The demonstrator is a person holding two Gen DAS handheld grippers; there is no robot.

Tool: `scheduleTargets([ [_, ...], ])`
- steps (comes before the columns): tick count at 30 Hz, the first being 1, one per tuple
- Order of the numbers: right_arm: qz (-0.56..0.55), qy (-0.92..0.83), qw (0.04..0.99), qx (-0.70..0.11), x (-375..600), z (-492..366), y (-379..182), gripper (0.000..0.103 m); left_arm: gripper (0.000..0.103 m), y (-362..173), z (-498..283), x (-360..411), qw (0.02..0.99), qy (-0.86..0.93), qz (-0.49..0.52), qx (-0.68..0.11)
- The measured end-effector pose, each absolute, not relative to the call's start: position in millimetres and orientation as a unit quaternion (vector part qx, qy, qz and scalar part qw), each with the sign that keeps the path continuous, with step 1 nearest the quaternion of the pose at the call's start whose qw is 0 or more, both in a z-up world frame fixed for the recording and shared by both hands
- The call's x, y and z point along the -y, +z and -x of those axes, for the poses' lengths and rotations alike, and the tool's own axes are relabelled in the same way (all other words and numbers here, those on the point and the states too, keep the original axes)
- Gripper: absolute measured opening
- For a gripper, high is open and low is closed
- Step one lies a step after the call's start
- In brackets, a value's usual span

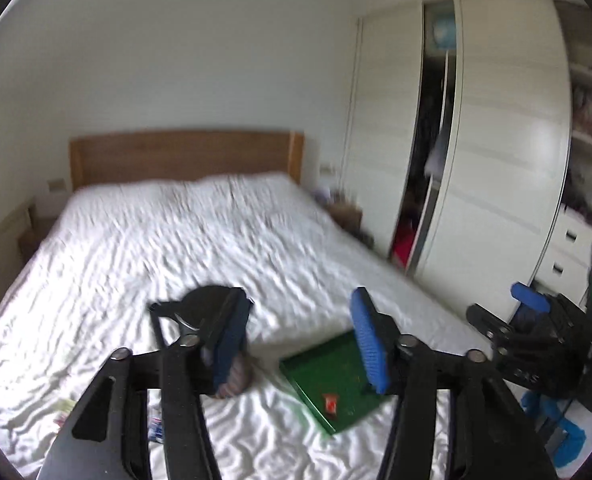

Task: Organize snacks
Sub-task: 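Lift both open tools away from the tray back toward the snacks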

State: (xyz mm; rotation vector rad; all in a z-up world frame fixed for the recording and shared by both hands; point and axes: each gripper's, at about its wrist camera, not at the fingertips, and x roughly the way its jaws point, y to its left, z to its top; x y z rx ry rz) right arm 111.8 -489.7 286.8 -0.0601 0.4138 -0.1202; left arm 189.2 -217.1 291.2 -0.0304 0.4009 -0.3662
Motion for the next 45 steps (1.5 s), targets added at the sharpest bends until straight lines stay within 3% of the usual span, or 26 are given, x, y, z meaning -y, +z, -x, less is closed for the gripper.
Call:
scheduleTargets([
  [7, 0.051, -0.016, 0.990, -0.128, 409.3, -18.2, 319.4, 0.103, 0.061, 310.2, -104.8, 142.2, 0.982, -0.147, -0.003, -0.117],
  [15, 0.099, 0.031, 0.990, -0.097, 334.8, 53.5, 299.1, 0.103, 0.068, 280.2, -54.3, 67.5, 0.982, -0.117, -0.024, -0.147],
  [19, 0.113, 0.053, 0.987, -0.099, 307.7, 67.2, 284.3, 0.103, 0.083, 254.8, -36.3, 36.4, 0.982, -0.106, -0.009, -0.159],
  [22, 0.120, 0.068, 0.985, -0.105, 291.6, 73.7, 274.3, 0.103, 0.089, 232.5, -28.2, 18.5, 0.982, -0.094, -0.001, -0.166],
  [32, 0.129, 0.114, 0.974, -0.151, 241.1, 58.8, 229.2, 0.103, 0.089, 164.2, -3.6, -30.2, 0.977, -0.060, 0.026, -0.201],
  [35, 0.129, 0.124, 0.969, -0.173, 232.4, 47.8, 209.7, 0.103, 0.098, 143.2, -7.7, -56.5, 0.972, -0.033, 0.046, -0.229],
  [45, 0.116, 0.151, 0.944, -0.268, 206.7, -3.5, 139.1, 0.103, 0.099, 66.0, -31.2, -113.7, 0.947, 0.034, 0.060, -0.315],
])
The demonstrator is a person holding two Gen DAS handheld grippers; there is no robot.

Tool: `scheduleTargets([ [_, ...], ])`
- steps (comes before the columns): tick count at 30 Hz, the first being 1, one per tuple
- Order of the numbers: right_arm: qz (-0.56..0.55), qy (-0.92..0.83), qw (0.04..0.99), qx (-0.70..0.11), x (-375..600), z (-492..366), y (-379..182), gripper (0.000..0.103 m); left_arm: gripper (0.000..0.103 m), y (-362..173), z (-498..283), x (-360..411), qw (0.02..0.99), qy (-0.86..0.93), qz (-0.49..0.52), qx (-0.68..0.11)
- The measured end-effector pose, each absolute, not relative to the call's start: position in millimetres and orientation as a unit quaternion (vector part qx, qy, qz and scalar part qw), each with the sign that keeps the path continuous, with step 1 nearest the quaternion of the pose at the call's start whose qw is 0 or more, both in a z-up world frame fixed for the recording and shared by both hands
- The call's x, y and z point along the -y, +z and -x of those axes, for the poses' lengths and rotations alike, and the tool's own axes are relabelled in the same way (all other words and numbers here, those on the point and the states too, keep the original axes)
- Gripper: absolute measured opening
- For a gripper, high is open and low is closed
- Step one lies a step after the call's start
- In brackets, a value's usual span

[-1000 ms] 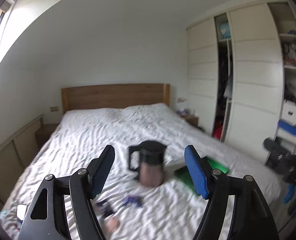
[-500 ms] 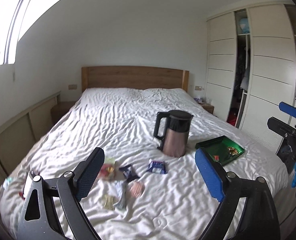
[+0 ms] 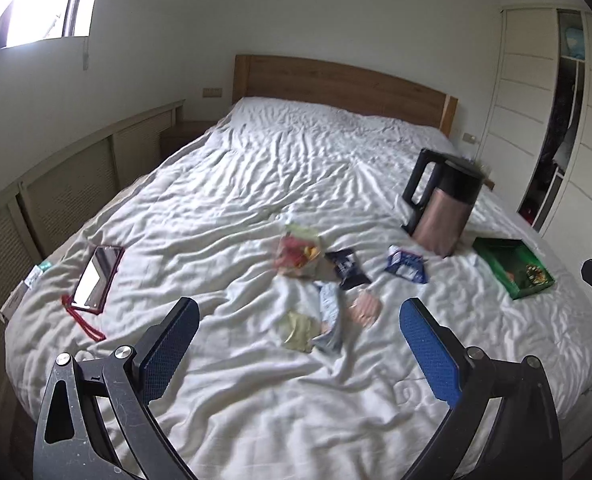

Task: Organize snacks
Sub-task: 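Lift both open tools away from the tray back toward the snacks, then grasp the white long packet with the left tool while the right tool grasps the blue packet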

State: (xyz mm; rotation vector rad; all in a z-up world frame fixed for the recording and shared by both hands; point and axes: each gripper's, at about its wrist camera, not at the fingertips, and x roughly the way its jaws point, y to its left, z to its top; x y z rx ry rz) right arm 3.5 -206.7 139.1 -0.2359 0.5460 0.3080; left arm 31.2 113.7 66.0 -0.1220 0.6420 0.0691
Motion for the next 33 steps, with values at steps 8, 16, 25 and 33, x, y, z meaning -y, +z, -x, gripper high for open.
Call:
scheduleTargets([
  [8, 0.113, 0.173, 0.918, -0.338, 179.3, -41.8, 78.3, 0.103, 0.098, 1.4, -65.3, -114.9, 0.922, 0.031, 0.037, -0.384],
  [16, 0.069, 0.188, 0.886, -0.418, 151.2, -91.0, 18.5, 0.103, 0.084, -44.9, -121.9, -121.7, 0.895, 0.024, 0.030, -0.445],
  [25, 0.038, 0.196, 0.858, -0.474, 126.5, -134.8, -33.7, 0.103, 0.065, -92.7, -169.3, -115.9, 0.861, -0.023, 0.004, -0.508],
  [33, 0.034, 0.206, 0.846, -0.491, 112.6, -156.0, -55.4, 0.103, 0.064, -99.0, -182.6, -120.4, 0.855, -0.047, 0.022, -0.516],
])
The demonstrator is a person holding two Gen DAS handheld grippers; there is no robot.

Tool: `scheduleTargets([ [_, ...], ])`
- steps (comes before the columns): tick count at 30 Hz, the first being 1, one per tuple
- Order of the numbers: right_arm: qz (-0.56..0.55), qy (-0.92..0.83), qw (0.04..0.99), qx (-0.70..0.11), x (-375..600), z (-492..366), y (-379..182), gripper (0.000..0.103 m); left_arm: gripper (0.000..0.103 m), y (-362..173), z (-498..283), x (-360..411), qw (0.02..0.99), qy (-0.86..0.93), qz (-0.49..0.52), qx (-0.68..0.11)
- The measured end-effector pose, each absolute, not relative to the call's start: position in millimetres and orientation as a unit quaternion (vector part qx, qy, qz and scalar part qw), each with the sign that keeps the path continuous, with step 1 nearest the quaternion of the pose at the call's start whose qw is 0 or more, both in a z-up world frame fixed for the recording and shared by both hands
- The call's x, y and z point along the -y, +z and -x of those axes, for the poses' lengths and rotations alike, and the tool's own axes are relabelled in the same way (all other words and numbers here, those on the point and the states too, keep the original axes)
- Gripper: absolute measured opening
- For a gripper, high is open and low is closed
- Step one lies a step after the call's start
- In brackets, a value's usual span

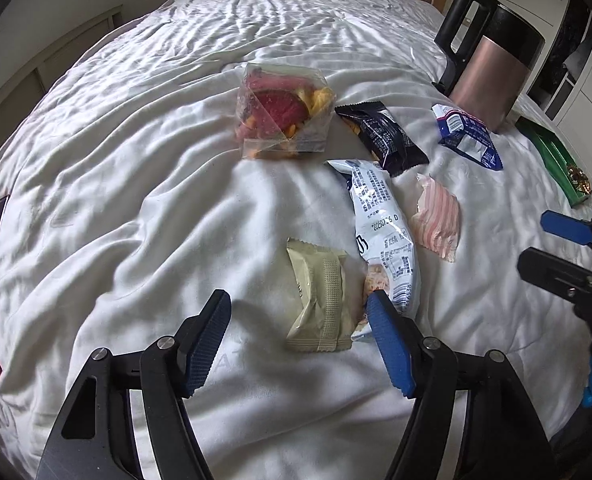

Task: Organize snacks
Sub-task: 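Grasp the white long packet with the left tool while the right tool grasps the blue packet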

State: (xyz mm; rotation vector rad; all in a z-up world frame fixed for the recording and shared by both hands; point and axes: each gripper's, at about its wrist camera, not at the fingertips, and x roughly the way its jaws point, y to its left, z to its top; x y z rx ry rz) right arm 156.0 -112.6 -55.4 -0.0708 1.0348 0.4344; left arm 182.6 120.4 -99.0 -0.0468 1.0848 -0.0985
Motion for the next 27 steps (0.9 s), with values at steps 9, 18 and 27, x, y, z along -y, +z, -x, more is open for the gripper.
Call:
scheduleTargets([
  [9, 0.034, 0.209, 0.842, -0.497, 111.1, -167.8, -68.1, 0.103, 0.064, -74.7, -176.8, -98.4, 0.869, -0.101, 0.025, -0.484],
  [18, 0.019, 0.205, 0.839, -0.504, 122.9, -176.2, -75.0, 0.103, 0.045, -92.4, -189.8, -67.4, 0.849, -0.137, 0.011, -0.510],
  [27, 0.010, 0.165, 0.856, -0.490, 156.4, -201.5, -72.3, 0.103, 0.040, -106.7, -200.5, -61.0, 0.840, -0.134, 0.010, -0.526],
])
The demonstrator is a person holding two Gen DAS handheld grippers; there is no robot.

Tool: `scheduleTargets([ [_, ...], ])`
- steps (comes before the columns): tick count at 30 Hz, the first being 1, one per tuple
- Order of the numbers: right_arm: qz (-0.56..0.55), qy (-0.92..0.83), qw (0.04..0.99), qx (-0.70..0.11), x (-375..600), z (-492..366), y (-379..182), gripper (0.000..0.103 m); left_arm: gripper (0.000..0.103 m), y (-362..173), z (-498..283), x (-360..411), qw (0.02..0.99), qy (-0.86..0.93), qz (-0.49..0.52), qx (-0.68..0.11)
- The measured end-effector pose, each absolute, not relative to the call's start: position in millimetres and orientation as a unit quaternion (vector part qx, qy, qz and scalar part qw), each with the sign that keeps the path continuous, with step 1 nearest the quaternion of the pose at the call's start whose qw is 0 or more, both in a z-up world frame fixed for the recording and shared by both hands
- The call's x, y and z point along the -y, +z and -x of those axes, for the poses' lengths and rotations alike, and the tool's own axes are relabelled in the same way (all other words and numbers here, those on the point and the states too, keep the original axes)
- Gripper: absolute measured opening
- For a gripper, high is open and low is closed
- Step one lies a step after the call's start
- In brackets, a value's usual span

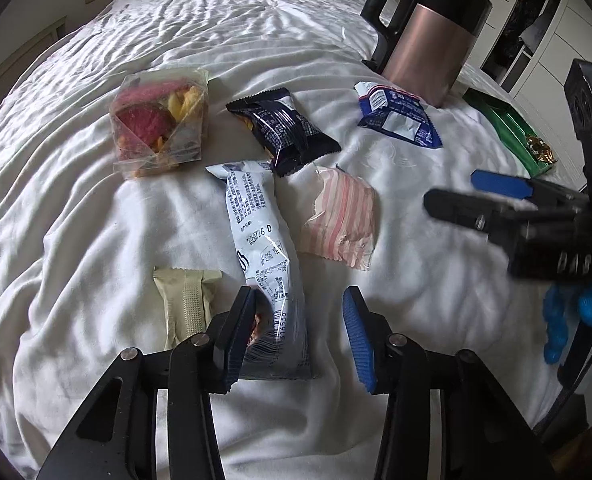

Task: Organize snacks
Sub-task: 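Grasp the white long packet with the left tool while the right tool grasps the blue packet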

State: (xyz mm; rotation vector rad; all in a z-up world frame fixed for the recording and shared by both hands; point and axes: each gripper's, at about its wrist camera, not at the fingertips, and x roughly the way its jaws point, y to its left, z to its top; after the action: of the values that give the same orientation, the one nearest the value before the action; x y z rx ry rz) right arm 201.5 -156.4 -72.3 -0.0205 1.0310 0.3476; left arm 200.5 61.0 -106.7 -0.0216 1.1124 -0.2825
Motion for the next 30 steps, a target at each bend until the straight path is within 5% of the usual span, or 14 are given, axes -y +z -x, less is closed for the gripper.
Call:
scheduleTargets([
  [7, 0.016, 0.132, 0.865, -0.485, 179.8, -229.8, -76.0, 0.103, 0.030, -116.7, -207.3, -67.1, 0.835, -0.125, 0.026, -0.535],
  [30, -0.097, 0.088, 0.851, -0.509, 174.7, -317.0, -109.7, 0.103, 0.023, -135.1, -227.6, -59.0, 0.828, -0.123, 0.018, -0.546],
])
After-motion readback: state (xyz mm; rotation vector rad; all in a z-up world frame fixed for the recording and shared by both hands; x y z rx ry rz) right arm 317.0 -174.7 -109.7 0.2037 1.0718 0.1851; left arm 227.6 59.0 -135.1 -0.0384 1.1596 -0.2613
